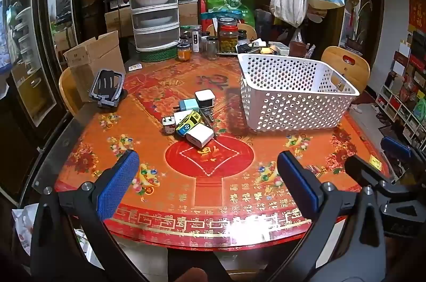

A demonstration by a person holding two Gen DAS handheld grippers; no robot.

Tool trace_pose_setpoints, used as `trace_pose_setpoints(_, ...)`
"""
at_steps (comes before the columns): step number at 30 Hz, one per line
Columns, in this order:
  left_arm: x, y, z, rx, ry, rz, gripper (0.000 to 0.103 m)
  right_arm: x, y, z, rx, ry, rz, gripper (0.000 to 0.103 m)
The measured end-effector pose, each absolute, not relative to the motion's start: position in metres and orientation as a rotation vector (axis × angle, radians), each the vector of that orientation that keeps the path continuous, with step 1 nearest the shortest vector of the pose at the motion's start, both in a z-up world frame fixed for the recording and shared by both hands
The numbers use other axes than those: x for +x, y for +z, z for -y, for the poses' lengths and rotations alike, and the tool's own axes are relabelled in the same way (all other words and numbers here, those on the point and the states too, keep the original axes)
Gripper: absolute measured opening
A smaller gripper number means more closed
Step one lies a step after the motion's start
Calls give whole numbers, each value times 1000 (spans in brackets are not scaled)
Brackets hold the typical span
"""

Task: Organize rigid objects

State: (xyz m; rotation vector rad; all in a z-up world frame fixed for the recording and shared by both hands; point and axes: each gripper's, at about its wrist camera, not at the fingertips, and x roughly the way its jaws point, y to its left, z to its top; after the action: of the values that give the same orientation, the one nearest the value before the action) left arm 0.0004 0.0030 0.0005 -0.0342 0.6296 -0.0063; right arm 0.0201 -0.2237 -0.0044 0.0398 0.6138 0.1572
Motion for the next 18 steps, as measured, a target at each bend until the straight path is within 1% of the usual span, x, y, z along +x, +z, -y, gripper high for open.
trace_pose_setpoints(1,0,1,1,0,11,-622,102,20,-4,224,39,157,-613,103)
trace_pose_setpoints(15,-1,-2,15,4,1,-620,102,21,-5,224,31,155,-626,103)
trace_pose_setpoints(18,-1,0,8,-3,1,-623,102,21,-5,224,30,153,-626,103)
